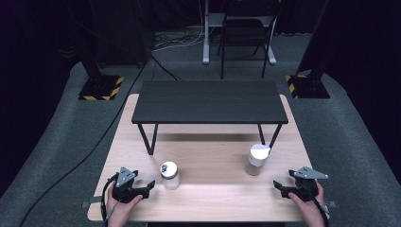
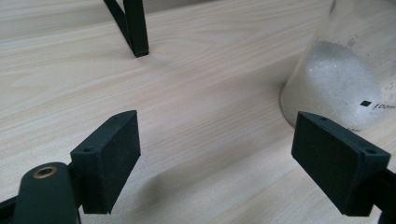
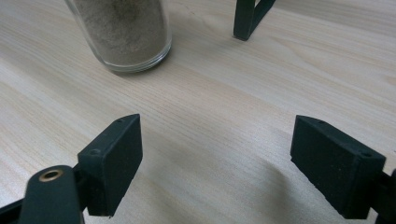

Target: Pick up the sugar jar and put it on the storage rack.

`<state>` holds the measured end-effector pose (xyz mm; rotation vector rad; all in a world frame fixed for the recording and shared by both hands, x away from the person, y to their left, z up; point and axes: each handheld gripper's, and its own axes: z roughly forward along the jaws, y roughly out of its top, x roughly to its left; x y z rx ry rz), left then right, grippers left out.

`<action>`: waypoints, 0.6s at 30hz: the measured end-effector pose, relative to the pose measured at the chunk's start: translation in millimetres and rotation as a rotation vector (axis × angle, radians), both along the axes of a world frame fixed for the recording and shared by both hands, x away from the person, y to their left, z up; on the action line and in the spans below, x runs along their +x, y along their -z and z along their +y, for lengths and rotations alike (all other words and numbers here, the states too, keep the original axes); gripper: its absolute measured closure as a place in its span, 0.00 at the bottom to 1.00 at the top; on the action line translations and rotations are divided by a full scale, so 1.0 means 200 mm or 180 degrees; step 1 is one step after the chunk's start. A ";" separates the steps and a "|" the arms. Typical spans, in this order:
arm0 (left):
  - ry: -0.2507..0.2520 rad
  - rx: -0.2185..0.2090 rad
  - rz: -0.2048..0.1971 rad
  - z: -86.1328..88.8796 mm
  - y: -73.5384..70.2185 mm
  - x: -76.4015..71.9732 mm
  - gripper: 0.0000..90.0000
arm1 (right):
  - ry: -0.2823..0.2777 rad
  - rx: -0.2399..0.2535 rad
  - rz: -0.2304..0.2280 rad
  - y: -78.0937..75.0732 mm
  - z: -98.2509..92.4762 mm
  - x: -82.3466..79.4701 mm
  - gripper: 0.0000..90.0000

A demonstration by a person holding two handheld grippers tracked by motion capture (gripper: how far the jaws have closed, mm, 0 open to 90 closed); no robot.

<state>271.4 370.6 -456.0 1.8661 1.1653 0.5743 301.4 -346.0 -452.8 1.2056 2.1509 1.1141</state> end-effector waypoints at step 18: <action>0.0139 0.0037 0.0010 -0.02 0.00 0.01 0.15 | -0.0021 -0.0045 0.0026 -0.01 0.01 0.01 0.18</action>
